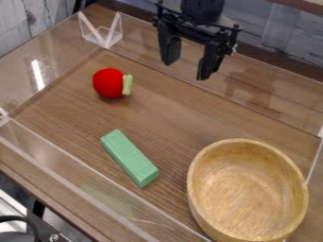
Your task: Move the red fruit to the right
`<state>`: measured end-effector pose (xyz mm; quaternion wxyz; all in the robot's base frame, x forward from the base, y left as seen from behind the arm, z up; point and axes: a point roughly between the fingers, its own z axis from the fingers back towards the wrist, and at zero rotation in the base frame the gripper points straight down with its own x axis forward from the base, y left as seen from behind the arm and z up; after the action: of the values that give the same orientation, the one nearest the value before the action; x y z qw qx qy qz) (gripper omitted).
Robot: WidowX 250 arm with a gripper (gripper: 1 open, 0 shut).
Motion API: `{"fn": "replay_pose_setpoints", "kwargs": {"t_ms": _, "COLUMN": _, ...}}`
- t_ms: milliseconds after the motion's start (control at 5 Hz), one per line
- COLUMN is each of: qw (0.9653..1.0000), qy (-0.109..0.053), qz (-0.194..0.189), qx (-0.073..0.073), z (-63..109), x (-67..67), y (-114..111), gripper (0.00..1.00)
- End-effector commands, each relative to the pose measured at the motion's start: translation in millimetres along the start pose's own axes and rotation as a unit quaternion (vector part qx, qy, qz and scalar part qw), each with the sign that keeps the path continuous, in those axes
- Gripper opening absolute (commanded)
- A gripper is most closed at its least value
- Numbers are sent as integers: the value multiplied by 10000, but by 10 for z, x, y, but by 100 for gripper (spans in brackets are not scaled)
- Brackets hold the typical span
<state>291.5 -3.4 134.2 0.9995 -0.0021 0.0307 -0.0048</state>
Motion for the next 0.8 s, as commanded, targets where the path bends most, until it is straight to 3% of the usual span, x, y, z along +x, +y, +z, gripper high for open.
{"fn": "replay_pose_setpoints", "kwargs": {"t_ms": 0, "qw": 9984, "qy": 118, "qz": -547, "qx": -12, "z": -146, "x": 32, "y": 49, "gripper": 100}}
{"fn": "replay_pose_setpoints", "kwargs": {"t_ms": 200, "qw": 9867, "qy": 220, "qz": -1606, "qx": 85, "z": -241, "x": 63, "y": 305, "gripper": 100}}
{"fn": "replay_pose_setpoints", "kwargs": {"t_ms": 400, "qw": 9726, "qy": 219, "qz": -2302, "qx": 222, "z": -199, "x": 53, "y": 733, "gripper": 100}}
{"fn": "replay_pose_setpoints", "kwargs": {"t_ms": 600, "qw": 9561, "qy": 303, "qz": -2892, "qx": 355, "z": -188, "x": 43, "y": 1127, "gripper": 100}}
